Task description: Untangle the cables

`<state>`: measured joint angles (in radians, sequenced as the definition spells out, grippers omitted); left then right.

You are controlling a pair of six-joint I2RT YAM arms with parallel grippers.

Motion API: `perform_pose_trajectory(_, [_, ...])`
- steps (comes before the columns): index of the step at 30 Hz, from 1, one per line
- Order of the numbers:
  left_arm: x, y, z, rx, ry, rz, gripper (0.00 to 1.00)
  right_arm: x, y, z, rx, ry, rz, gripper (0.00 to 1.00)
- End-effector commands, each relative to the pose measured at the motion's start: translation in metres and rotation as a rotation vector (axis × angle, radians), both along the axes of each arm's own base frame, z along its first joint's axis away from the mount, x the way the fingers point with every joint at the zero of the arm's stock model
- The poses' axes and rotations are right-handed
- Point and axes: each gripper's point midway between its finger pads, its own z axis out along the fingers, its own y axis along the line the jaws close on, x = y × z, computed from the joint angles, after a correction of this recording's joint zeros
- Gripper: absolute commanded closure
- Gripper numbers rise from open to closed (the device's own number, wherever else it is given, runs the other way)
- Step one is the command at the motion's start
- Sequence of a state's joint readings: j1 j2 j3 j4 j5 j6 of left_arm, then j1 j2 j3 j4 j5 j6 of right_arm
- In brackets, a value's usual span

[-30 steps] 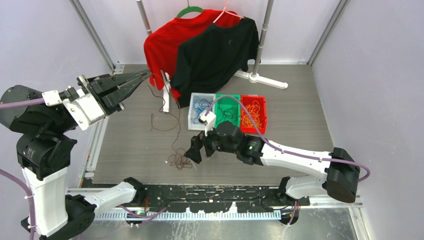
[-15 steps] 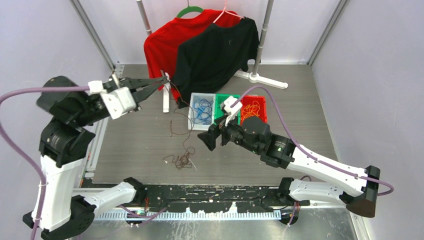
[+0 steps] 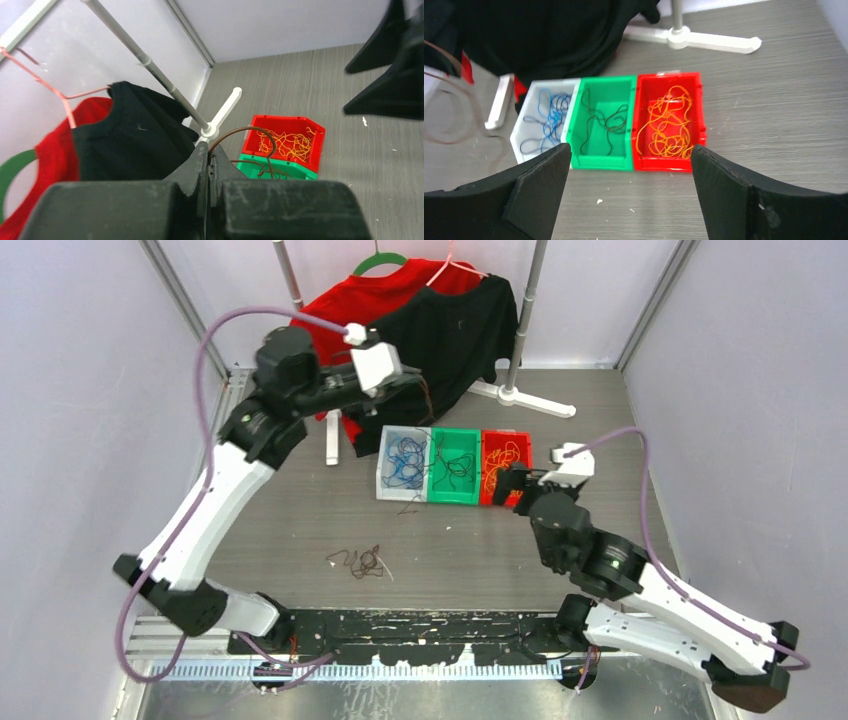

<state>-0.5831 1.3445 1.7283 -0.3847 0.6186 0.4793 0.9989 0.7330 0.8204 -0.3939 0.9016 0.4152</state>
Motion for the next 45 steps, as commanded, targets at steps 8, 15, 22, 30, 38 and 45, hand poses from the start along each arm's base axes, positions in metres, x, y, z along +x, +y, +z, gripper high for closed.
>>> perform_pose_trajectory(8, [0.085,-0.063,-0.004,0.021,-0.194,0.049,1.00,-0.015,-0.058,0.004,0.055,-0.047,-0.182,0.07])
perform_pose_trajectory(15, [0.133,-0.085,-0.033,0.107,-0.271,0.091,1.00,-0.018,-0.063,-0.005,0.058,-0.047,-0.186,0.07])
perform_pose_trajectory(22, [0.166,-0.091,-0.021,0.111,-0.370,0.205,1.00,-0.018,-0.061,-0.007,0.064,-0.046,-0.181,0.07])
perform_pose_trajectory(30, [0.178,-0.090,-0.013,0.110,-0.411,0.268,1.00,-0.016,-0.055,-0.010,0.062,-0.036,-0.168,0.07])
perform_pose_trajectory(38, [0.148,-0.094,-0.071,0.170,-0.233,0.188,1.00,-0.017,-0.055,-0.010,0.056,-0.031,-0.165,0.08])
perform_pose_trajectory(45, [0.112,-0.100,-0.138,0.206,0.024,0.161,1.00,-0.018,-0.058,-0.009,0.052,-0.032,-0.169,0.08])
